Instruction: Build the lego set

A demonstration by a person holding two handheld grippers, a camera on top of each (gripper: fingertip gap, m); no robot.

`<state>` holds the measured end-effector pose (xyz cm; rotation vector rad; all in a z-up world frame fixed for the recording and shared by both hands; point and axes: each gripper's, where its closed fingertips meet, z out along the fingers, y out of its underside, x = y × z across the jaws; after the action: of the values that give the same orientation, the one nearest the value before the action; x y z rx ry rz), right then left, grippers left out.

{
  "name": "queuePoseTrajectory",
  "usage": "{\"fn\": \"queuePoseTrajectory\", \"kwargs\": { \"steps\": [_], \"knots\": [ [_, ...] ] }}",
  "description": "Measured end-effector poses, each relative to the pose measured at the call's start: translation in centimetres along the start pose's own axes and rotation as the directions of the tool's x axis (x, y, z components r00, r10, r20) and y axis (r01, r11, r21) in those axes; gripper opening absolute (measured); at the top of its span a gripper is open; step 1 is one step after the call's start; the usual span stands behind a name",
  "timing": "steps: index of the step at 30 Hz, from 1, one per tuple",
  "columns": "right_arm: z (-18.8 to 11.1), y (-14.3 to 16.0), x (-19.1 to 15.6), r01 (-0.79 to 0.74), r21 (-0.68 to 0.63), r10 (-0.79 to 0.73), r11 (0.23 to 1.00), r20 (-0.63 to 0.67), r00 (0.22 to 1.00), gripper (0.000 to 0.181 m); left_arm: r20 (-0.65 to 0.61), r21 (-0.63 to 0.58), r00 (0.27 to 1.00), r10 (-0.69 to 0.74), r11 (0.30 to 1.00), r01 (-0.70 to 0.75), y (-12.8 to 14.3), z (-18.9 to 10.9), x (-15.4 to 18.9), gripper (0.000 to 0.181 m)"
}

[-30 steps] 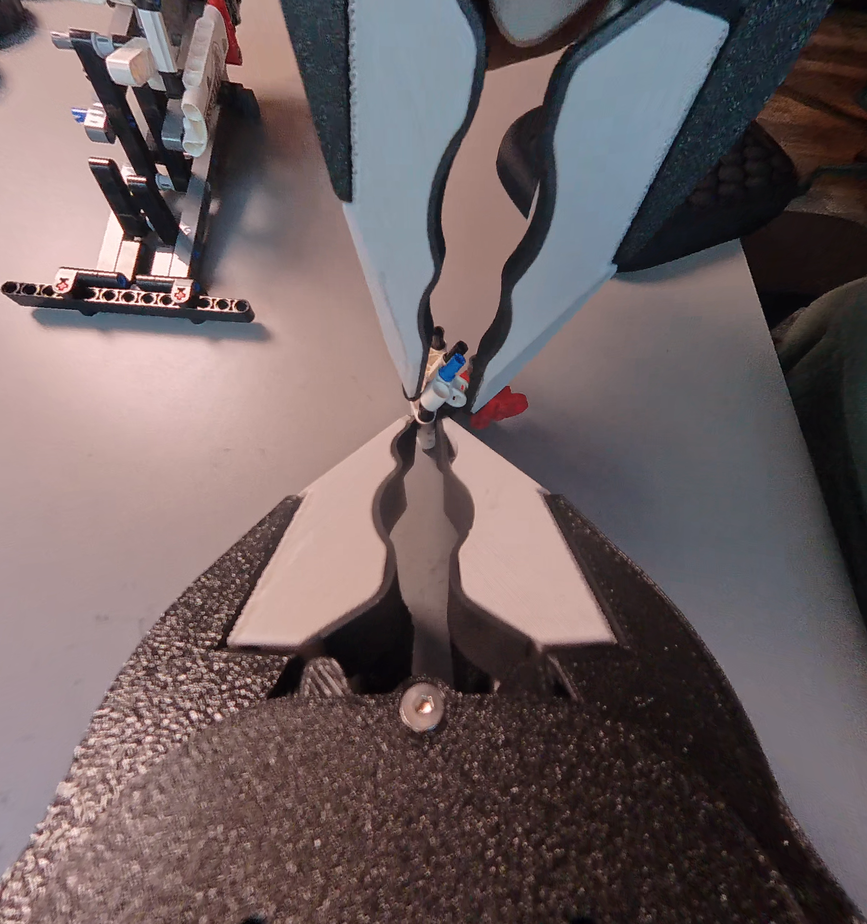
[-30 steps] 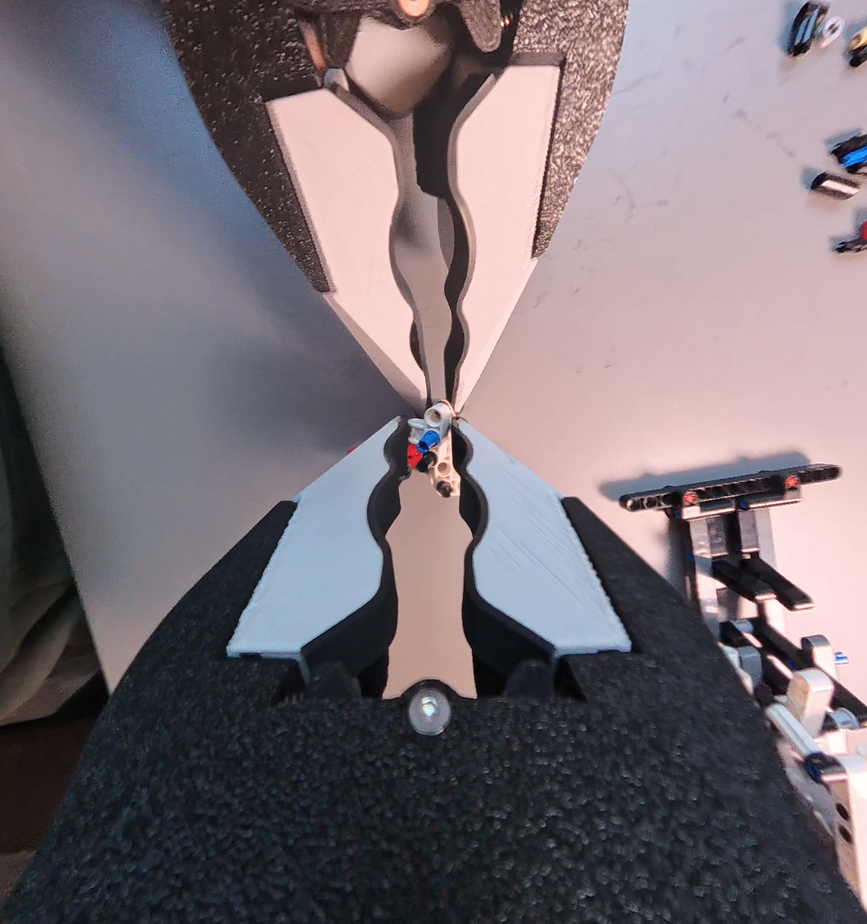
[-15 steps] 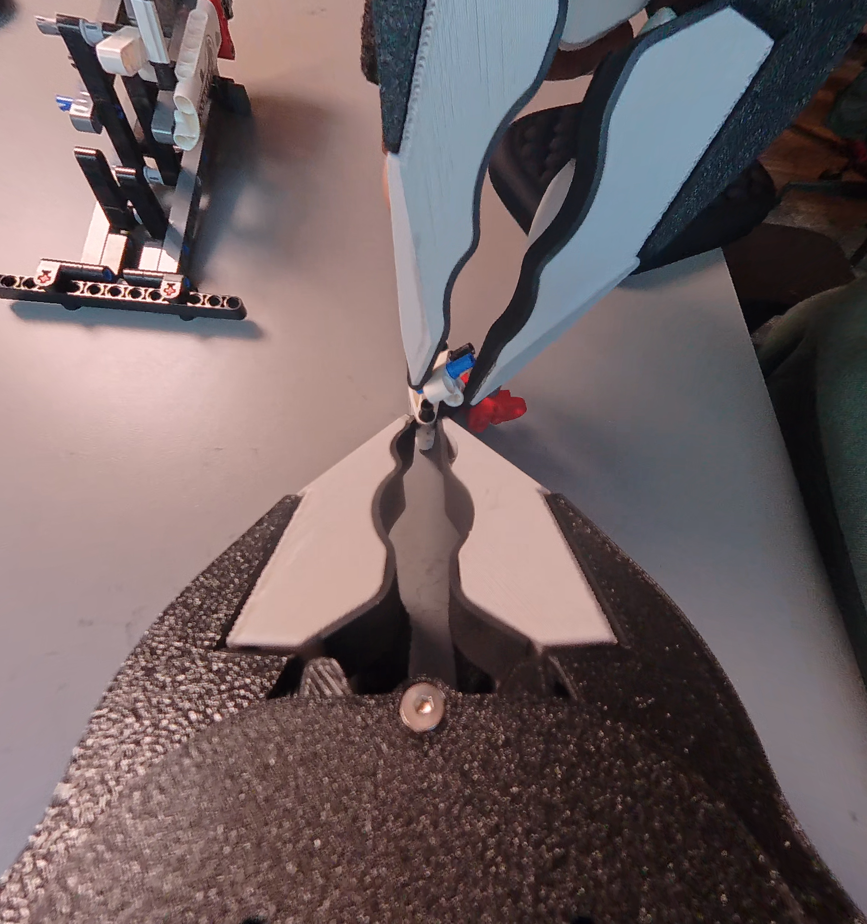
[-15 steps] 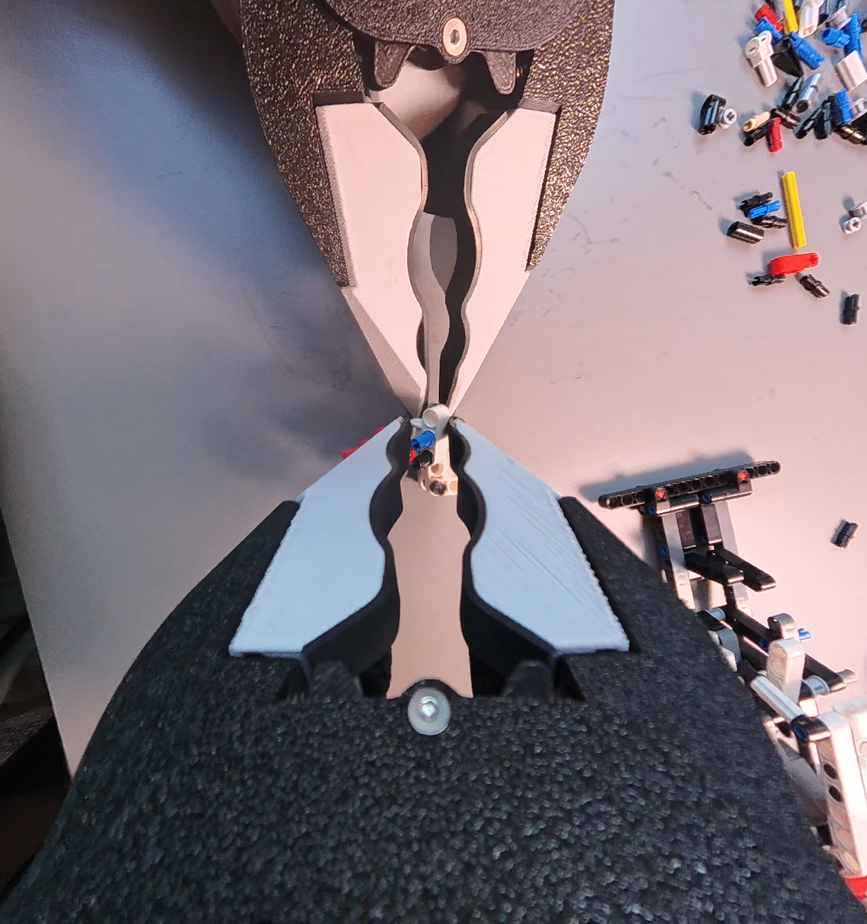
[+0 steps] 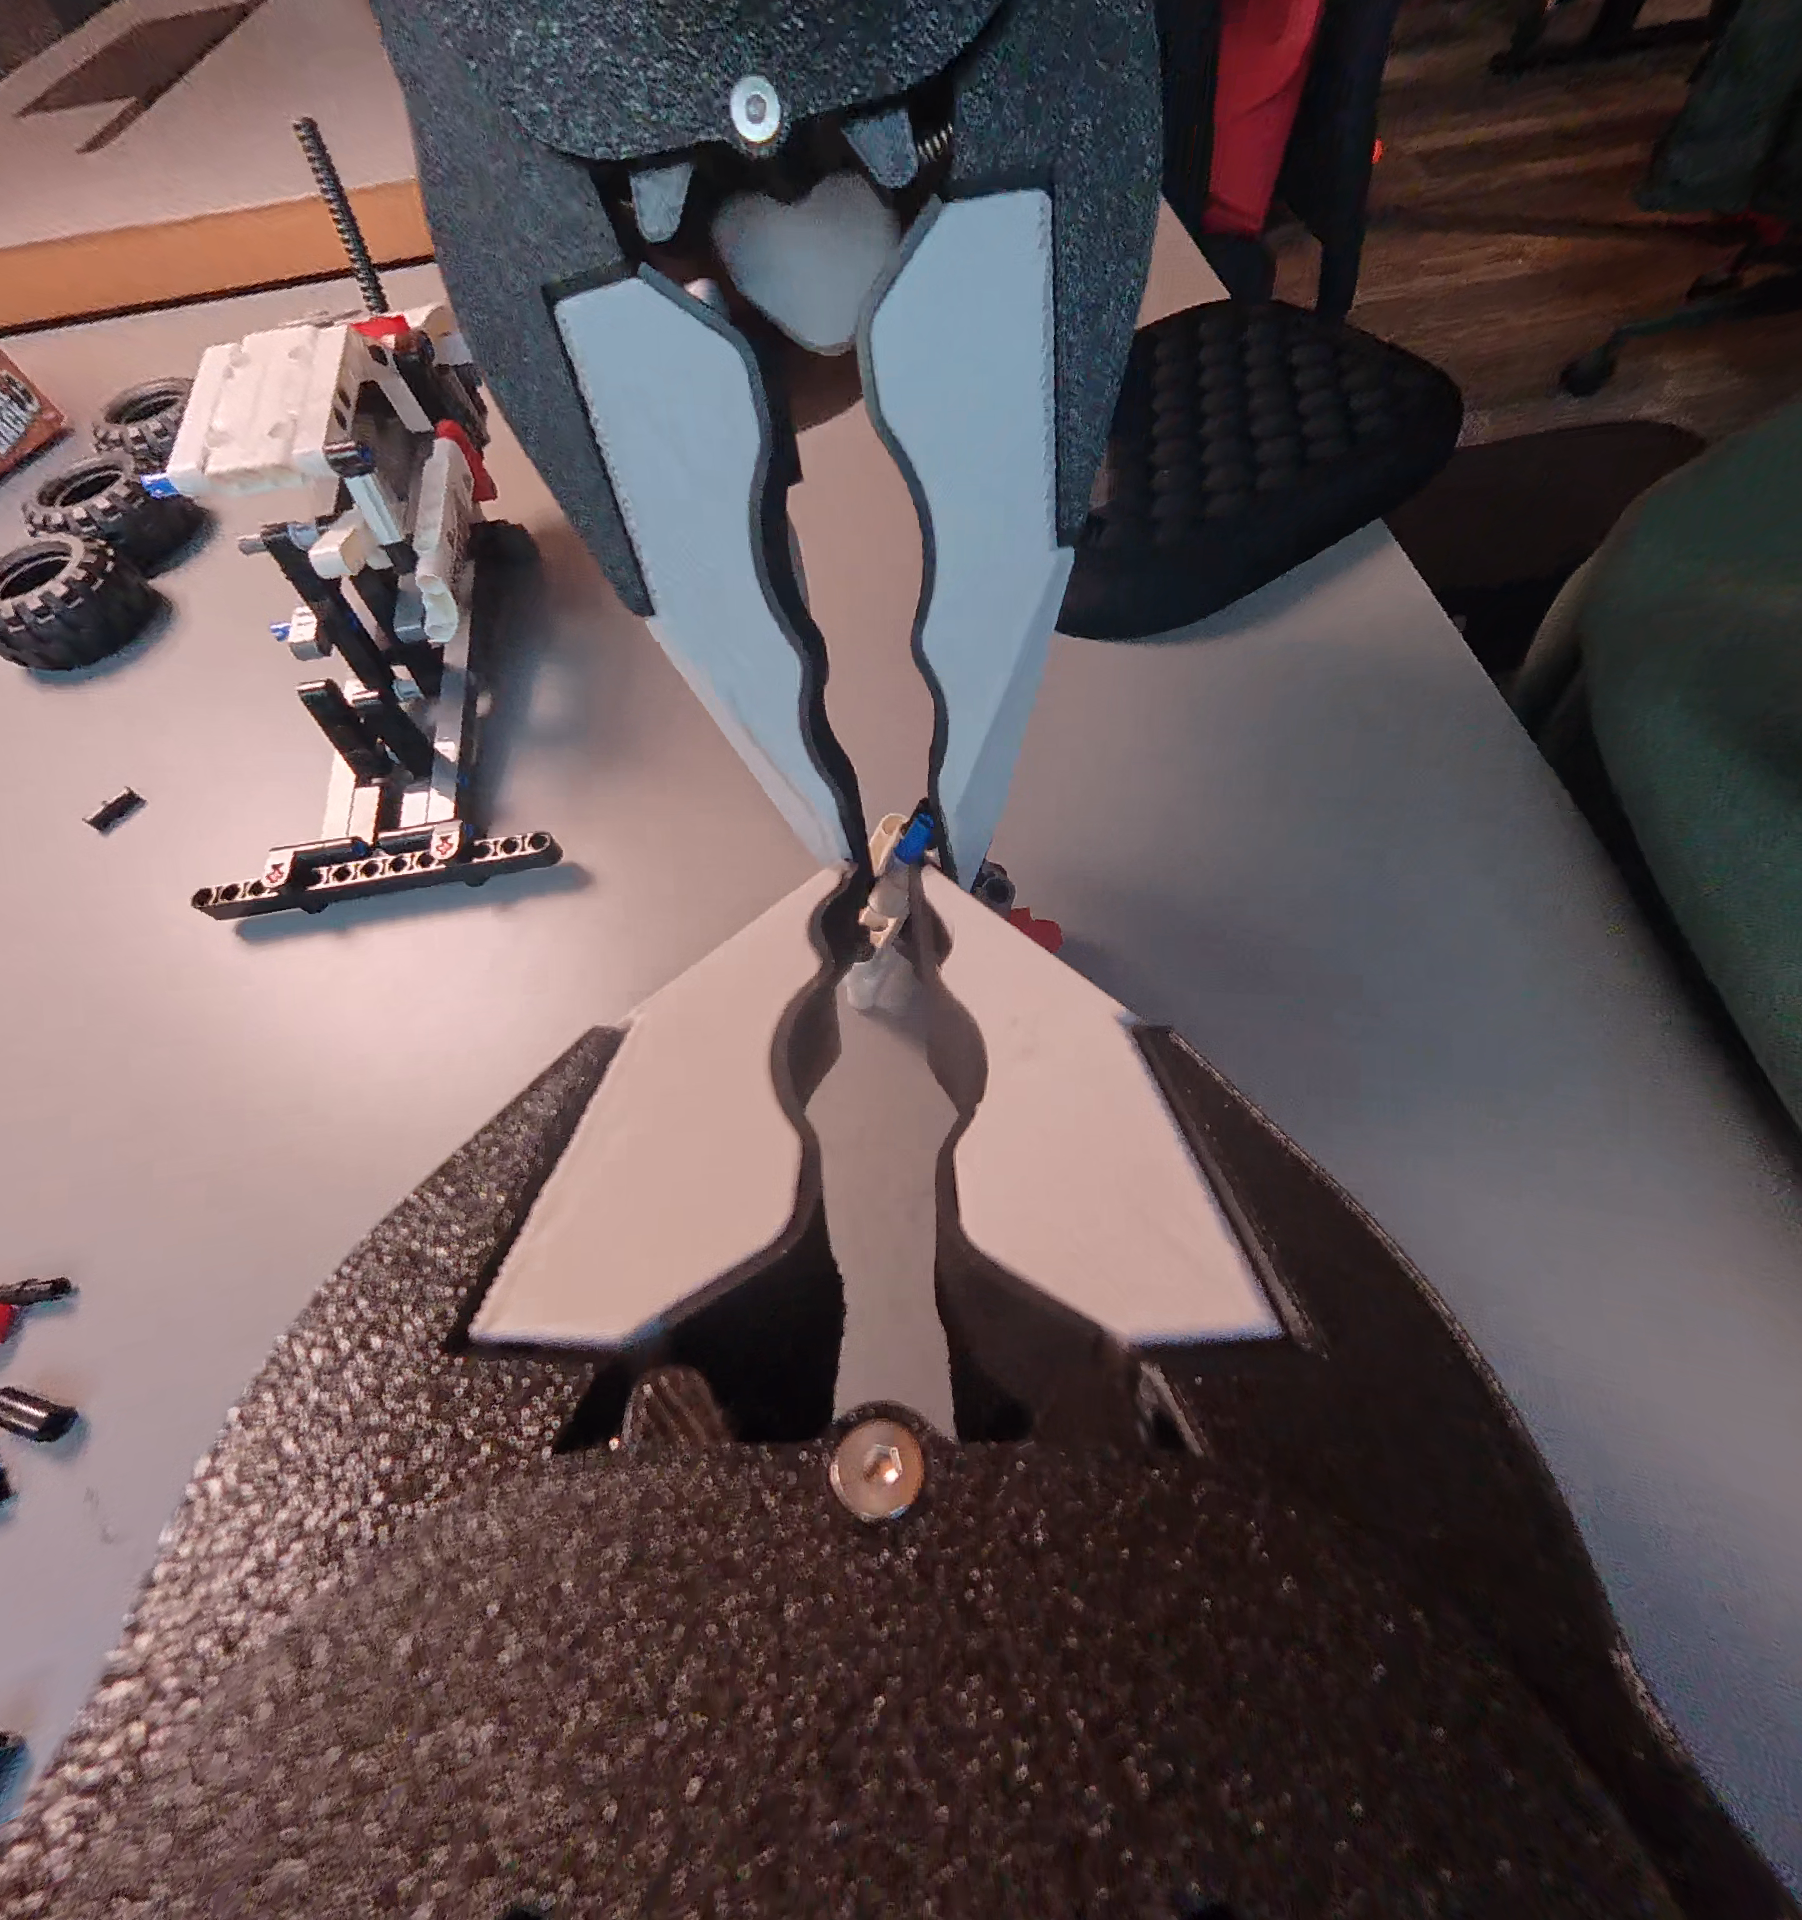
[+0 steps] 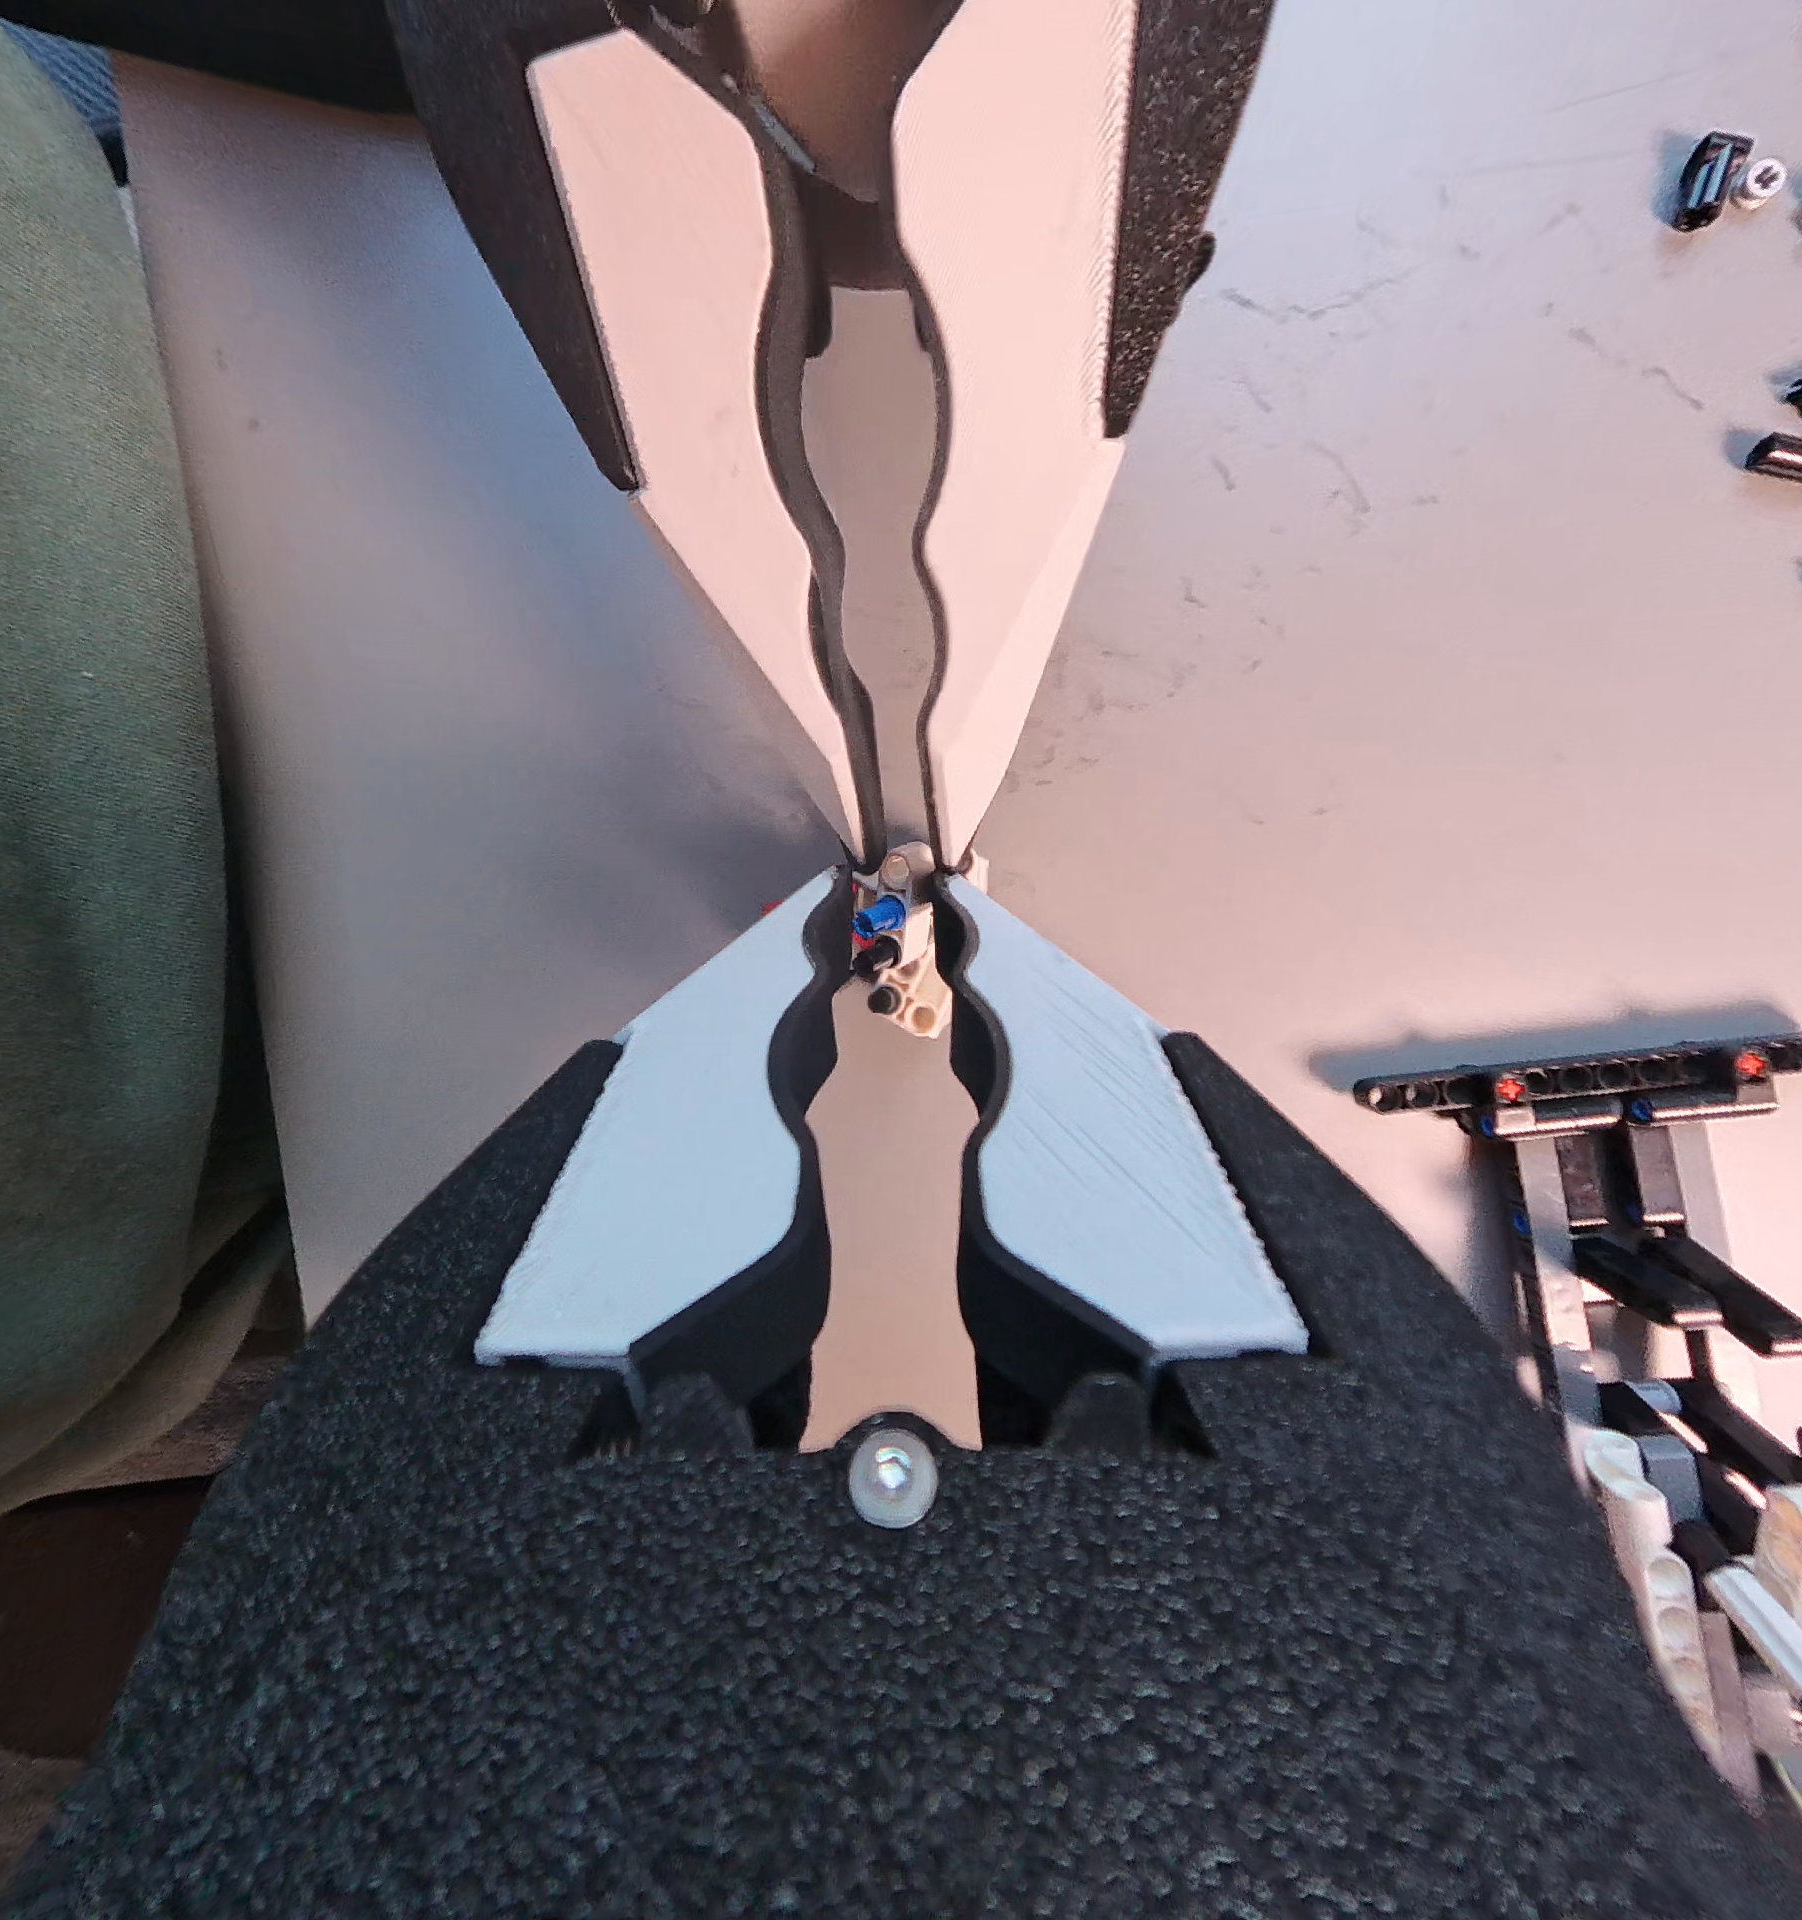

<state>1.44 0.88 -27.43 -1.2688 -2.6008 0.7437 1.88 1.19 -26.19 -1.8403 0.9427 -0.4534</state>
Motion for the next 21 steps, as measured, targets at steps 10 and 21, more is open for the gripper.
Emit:
{"fn": "queuePoseTrajectory", "kwargs": {
  "steps": [10,21],
  "knots": [
    [-0.5,-0.6,-0.5,-0.145,0.113,0.132,0.983,0.116,0.984,0.014,-0.005,0.033,0.996,0.094,0.995,-0.094,-0.5,-0.4,0.5,0.004],
    [0.0,-0.2,0.5,-0.140,0.207,0.148,0.968,-0.023,0.989,0.012,-0.002,-0.031,1.000,0.014,0.999,-0.014,1.0,0.2,-0.2,0.000]
  ]
}}
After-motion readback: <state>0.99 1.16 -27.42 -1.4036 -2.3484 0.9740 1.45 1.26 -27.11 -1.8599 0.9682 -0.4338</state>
